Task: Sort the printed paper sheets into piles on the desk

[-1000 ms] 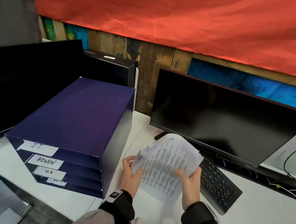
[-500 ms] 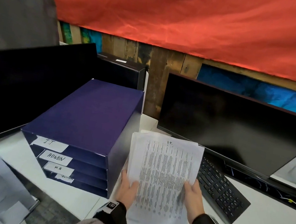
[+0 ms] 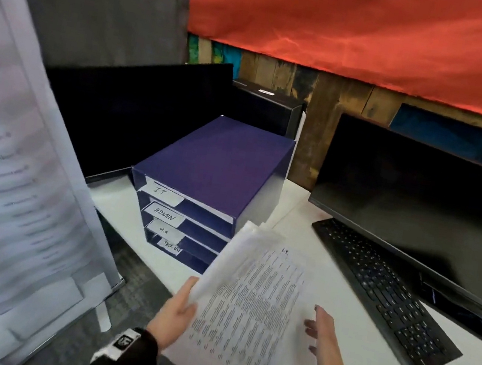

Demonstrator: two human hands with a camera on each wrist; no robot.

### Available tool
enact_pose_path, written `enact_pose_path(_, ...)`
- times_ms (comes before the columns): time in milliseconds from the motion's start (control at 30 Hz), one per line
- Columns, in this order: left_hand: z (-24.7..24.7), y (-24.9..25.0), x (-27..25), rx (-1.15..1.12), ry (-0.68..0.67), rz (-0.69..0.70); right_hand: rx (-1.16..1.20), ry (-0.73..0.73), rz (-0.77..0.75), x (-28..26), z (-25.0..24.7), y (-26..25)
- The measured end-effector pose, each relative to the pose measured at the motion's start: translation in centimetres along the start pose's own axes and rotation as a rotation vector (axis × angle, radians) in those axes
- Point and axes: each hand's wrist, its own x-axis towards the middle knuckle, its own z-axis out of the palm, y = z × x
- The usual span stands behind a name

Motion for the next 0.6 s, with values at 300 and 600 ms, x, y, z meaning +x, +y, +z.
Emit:
enact_pose_path(300, -12.3, -4.7, -5.5, -0.641, 0.028, -0.246, -0.335, 0.048, -0.002, 0.5, -2.4, 4.6)
enact_pose_path(600, -17.9, -3.2, -2.5, -0.593, 0.142, -0.293, -0.480, 0.051, 0.038, 1.4, -4.4, 5.6)
